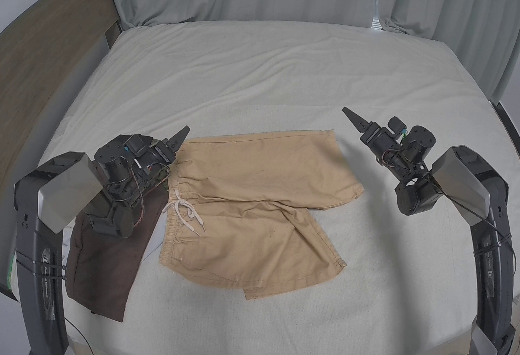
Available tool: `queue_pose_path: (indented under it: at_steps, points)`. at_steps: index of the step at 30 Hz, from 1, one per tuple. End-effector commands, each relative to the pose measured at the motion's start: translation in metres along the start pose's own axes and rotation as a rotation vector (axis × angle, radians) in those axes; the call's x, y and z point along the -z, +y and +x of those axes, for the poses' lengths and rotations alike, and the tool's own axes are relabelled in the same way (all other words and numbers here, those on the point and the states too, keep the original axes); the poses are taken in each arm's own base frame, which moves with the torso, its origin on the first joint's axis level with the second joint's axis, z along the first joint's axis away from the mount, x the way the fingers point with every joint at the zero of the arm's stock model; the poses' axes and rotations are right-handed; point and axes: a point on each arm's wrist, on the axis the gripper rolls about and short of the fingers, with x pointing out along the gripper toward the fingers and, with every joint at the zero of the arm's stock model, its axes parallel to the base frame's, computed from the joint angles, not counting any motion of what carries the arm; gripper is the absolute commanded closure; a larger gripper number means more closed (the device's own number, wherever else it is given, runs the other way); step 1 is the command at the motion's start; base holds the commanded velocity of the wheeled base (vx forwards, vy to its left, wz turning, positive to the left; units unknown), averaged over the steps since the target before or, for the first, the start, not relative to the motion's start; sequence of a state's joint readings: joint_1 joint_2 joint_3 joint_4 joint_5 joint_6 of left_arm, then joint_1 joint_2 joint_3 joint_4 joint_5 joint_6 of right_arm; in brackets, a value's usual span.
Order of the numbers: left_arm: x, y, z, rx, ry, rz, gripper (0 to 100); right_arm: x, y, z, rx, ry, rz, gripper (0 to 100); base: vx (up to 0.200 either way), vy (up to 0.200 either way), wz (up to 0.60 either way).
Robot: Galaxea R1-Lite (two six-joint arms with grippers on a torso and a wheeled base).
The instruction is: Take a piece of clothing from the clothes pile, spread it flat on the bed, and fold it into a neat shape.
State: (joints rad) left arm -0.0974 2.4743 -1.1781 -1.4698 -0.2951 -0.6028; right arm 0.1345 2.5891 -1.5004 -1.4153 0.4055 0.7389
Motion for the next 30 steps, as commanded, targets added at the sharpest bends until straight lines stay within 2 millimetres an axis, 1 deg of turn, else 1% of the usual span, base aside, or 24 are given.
queue_pose_path:
  at_steps: [1,3,5,6,8,11,12,14,18,21,25,26,27,30]
  points:
    - [-0.01,-0.01,-0.01,0.0,0.002,0.001,0,-0.01,0.018,-0.008,0.002,0.011,0.005,0,0.0,0.0,0.0]
    - [-0.015,-0.016,-0.016,0.0,0.004,0.001,0,-0.014,0.028,-0.014,-0.005,0.012,0.005,0,0.0,0.0,0.0]
    - [-0.018,-0.02,-0.021,-0.001,0.007,0.0,0,-0.013,0.033,-0.018,-0.003,0.019,0.009,0,0.0,0.0,0.0]
    - [-0.024,-0.027,-0.03,0.003,0.012,-0.001,0,-0.011,0.041,-0.027,0.01,0.041,0.019,0,0.0,0.0,0.0]
    - [-0.029,-0.036,-0.043,0.006,0.021,-0.003,0,-0.007,0.049,-0.038,0.018,0.064,0.021,0,0.0,0.0,0.0]
    - [-0.032,-0.045,-0.06,0.018,0.047,-0.006,0,-0.003,0.058,-0.05,0.021,0.083,0.028,0,0.0,0.0,0.0]
    - [-0.033,-0.046,-0.061,0.021,0.048,-0.006,0,-0.002,0.06,-0.051,0.021,0.086,0.028,0,0.0,0.0,0.0]
    - [-0.038,-0.055,-0.078,0.035,0.079,-0.007,0,-0.003,0.073,-0.064,0.033,0.117,0.025,0,0.0,0.0,0.0]
    - [-0.048,-0.069,-0.102,0.069,0.114,-0.01,0,0.008,0.092,-0.086,0.055,0.201,0.017,0,0.0,0.0,0.0]
    - [-0.055,-0.08,-0.117,0.107,0.138,-0.009,0,0.013,0.105,-0.099,0.055,0.246,-0.002,0,0.0,0.0,0.0]
    - [-0.058,-0.091,-0.13,0.14,0.157,-0.003,0,0.013,0.123,-0.11,0.039,0.27,0.0,0,0.0,0.0,0.0]
    - [-0.058,-0.091,-0.13,0.14,0.157,-0.003,0,0.013,0.123,-0.11,0.039,0.27,0.0,0,0.0,0.0,0.0]
    - [-0.06,-0.095,-0.136,0.143,0.159,0.006,0,0.011,0.131,-0.116,0.032,0.278,0.002,0,0.0,0.0,0.0]
    - [-0.061,-0.095,-0.141,0.136,0.157,0.025,0,0.012,0.138,-0.124,0.029,0.301,0.008,0,0.0,0.0,0.0]
